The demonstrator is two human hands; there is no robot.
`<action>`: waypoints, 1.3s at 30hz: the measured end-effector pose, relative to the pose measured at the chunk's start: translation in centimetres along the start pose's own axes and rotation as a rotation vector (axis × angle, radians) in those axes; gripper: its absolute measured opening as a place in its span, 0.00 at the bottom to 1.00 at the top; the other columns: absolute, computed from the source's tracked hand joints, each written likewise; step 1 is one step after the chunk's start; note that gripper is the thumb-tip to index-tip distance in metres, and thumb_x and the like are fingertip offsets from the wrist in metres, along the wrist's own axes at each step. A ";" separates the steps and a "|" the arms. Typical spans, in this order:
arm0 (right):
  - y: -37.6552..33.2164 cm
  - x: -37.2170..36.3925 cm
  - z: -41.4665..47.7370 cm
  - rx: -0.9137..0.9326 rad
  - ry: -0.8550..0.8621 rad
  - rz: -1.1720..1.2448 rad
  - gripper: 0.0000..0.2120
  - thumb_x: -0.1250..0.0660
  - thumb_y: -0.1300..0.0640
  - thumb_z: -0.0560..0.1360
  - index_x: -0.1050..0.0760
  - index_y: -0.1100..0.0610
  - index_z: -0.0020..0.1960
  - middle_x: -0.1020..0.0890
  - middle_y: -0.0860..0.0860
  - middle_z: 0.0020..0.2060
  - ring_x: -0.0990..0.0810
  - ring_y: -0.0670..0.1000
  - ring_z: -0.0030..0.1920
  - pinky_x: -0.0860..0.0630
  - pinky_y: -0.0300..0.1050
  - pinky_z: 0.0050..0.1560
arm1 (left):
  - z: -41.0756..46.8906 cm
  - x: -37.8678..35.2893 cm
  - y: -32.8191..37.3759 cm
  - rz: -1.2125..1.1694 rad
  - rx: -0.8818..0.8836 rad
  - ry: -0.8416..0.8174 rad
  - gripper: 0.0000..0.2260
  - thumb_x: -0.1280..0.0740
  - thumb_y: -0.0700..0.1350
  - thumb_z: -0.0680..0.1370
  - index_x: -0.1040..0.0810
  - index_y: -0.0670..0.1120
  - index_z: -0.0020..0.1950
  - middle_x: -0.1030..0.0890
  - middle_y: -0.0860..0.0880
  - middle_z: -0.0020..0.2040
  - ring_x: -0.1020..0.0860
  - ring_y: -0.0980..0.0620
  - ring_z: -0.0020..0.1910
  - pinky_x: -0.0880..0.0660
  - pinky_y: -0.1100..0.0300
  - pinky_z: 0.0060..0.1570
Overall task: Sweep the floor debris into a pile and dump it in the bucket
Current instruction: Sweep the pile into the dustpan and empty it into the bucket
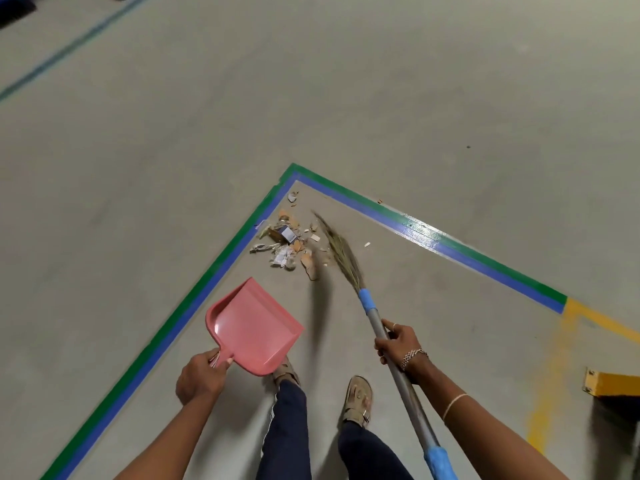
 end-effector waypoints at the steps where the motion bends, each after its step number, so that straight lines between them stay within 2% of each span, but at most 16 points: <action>1: 0.4 0.6 0.5 -0.001 0.034 -0.013 0.29 0.33 0.70 0.70 0.29 0.61 0.71 0.20 0.60 0.34 0.24 0.53 0.27 0.24 0.44 0.29 | 0.5 -0.1 -0.1 -0.002 0.005 -0.003 0.16 0.26 0.59 0.74 0.15 0.53 0.57 0.15 0.42 0.46 0.20 0.39 0.42 0.29 0.56 0.41; 6: 2.2 2.5 4.5 -0.101 0.200 -0.031 0.30 0.33 0.70 0.71 0.32 0.64 0.73 0.20 0.62 0.34 0.23 0.55 0.28 0.24 0.44 0.28 | 3.6 -1.2 -0.8 -0.006 0.035 -0.031 0.17 0.24 0.57 0.73 0.16 0.53 0.59 0.15 0.41 0.50 0.18 0.37 0.49 0.27 0.54 0.43; 10: 2.6 1.8 8.1 -0.194 0.258 -0.046 0.29 0.32 0.69 0.70 0.31 0.65 0.71 0.20 0.62 0.34 0.23 0.56 0.27 0.22 0.48 0.32 | 6.6 -1.6 -1.4 -0.013 0.042 -0.051 0.16 0.25 0.56 0.74 0.16 0.55 0.59 0.15 0.42 0.48 0.20 0.39 0.44 0.29 0.55 0.42; 12: 1.8 0.5 10.1 -0.217 0.234 -0.084 0.31 0.31 0.69 0.70 0.32 0.64 0.72 0.19 0.62 0.35 0.23 0.57 0.28 0.20 0.49 0.33 | 8.3 -1.5 -1.5 -0.015 0.047 -0.058 0.15 0.25 0.57 0.73 0.16 0.56 0.59 0.15 0.43 0.46 0.22 0.40 0.41 0.28 0.55 0.41; 15: -0.1 -3.1 11.4 -0.213 0.136 -0.200 0.30 0.32 0.70 0.69 0.29 0.63 0.71 0.20 0.60 0.31 0.24 0.55 0.25 0.24 0.44 0.28 | 10.8 -1.2 -1.7 -0.024 0.059 -0.081 0.14 0.24 0.55 0.73 0.15 0.55 0.58 0.15 0.42 0.46 0.22 0.40 0.42 0.28 0.55 0.41; 20: -5.1 -8.6 11.1 -0.162 0.030 -0.194 0.32 0.33 0.69 0.69 0.31 0.61 0.73 0.21 0.58 0.30 0.25 0.53 0.25 0.25 0.42 0.28 | 15.6 0.0 -0.7 -0.014 0.051 -0.131 0.16 0.24 0.55 0.73 0.16 0.54 0.60 0.14 0.43 0.49 0.19 0.38 0.47 0.29 0.56 0.41; 25: -9.3 -9.9 9.1 -0.132 0.105 -0.069 0.31 0.32 0.69 0.70 0.31 0.60 0.73 0.19 0.61 0.33 0.23 0.54 0.26 0.23 0.45 0.29 | 19.9 0.7 0.4 0.061 0.076 -0.184 0.14 0.27 0.59 0.73 0.14 0.57 0.55 0.15 0.47 0.45 0.18 0.40 0.44 0.28 0.57 0.39; 28: -11.2 -8.6 9.0 -0.120 0.208 0.002 0.33 0.31 0.69 0.69 0.31 0.60 0.73 0.18 0.63 0.34 0.22 0.55 0.26 0.20 0.48 0.31 | 21.9 1.0 1.2 0.101 0.084 -0.185 0.11 0.28 0.61 0.72 0.14 0.60 0.51 0.16 0.49 0.40 0.19 0.43 0.41 0.28 0.59 0.39; 33: -14.5 -3.4 13.0 -0.097 0.357 0.058 0.32 0.31 0.70 0.71 0.33 0.61 0.74 0.19 0.62 0.35 0.23 0.56 0.28 0.22 0.46 0.30 | 23.4 0.3 3.3 0.110 0.047 -0.167 0.14 0.28 0.63 0.72 0.15 0.61 0.54 0.15 0.49 0.42 0.18 0.41 0.43 0.28 0.57 0.39; 37: -15.5 2.0 19.2 -0.137 0.426 -0.009 0.33 0.30 0.69 0.70 0.32 0.61 0.74 0.19 0.61 0.36 0.22 0.56 0.27 0.19 0.55 0.37 | 23.7 -1.6 4.7 0.141 0.048 -0.184 0.14 0.29 0.65 0.72 0.15 0.61 0.52 0.17 0.50 0.38 0.19 0.42 0.39 0.24 0.57 0.39; 39: -15.9 4.1 22.0 -0.160 0.414 -0.069 0.32 0.31 0.69 0.70 0.31 0.62 0.73 0.19 0.62 0.37 0.22 0.56 0.27 0.19 0.53 0.35 | 23.7 -2.3 5.5 0.151 0.060 -0.169 0.14 0.28 0.64 0.72 0.15 0.60 0.53 0.16 0.49 0.40 0.18 0.41 0.40 0.24 0.56 0.39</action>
Point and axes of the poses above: each hand's wrist, its own z-axis towards the middle knuckle, its own x-axis out of the back of the hand, y = z × x, the point moved 8 cm from there along z, towards the middle knuckle
